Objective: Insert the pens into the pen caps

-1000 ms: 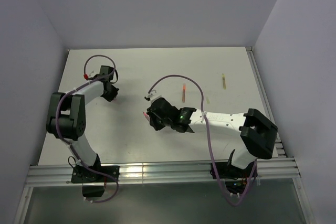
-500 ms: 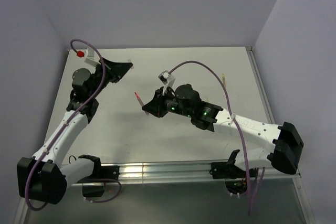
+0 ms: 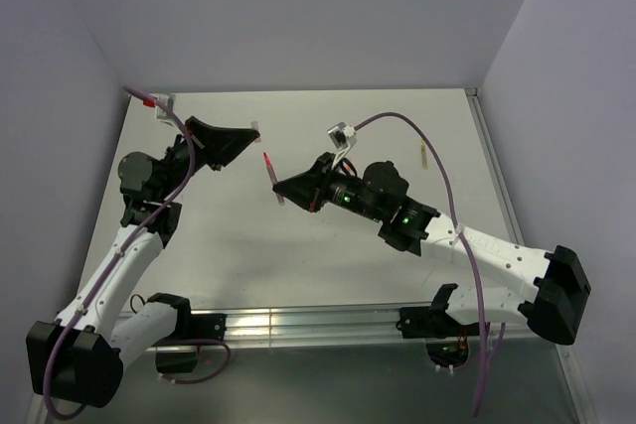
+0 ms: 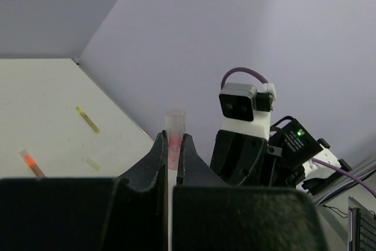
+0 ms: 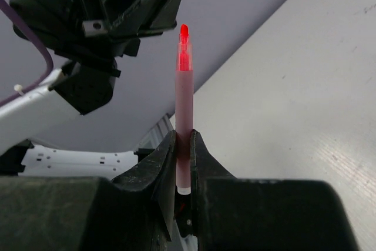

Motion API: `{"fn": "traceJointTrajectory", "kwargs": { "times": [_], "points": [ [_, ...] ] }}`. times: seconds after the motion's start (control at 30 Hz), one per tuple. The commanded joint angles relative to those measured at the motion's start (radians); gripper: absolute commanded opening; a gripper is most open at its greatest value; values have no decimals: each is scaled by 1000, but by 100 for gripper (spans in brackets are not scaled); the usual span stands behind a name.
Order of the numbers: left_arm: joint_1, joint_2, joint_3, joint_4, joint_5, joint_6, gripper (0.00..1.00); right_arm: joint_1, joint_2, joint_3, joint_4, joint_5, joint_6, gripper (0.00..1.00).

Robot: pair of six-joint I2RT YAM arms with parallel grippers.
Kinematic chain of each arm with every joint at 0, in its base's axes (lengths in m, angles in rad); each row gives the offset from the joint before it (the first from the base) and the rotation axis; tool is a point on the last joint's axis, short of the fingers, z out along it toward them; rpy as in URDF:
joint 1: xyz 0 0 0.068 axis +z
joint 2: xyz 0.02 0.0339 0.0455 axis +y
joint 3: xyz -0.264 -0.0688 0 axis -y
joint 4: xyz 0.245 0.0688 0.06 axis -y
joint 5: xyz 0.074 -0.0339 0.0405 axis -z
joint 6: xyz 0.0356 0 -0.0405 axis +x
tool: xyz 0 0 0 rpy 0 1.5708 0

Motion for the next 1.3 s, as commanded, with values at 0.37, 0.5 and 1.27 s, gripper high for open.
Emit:
{"fn": "traceJointTrajectory", "kwargs": {
  "times": [0.37, 0.5, 1.27],
  "points": [
    [0, -15, -38, 156, 57, -48, 0, -25, -7, 10, 136, 11, 57, 0],
    [0, -10, -32, 167, 35, -57, 0, -25, -1, 15, 129, 4, 60, 0],
    [0, 39, -33, 231, 23, -106, 0, -25, 37, 36, 133, -15, 60, 0]
  ]
}}
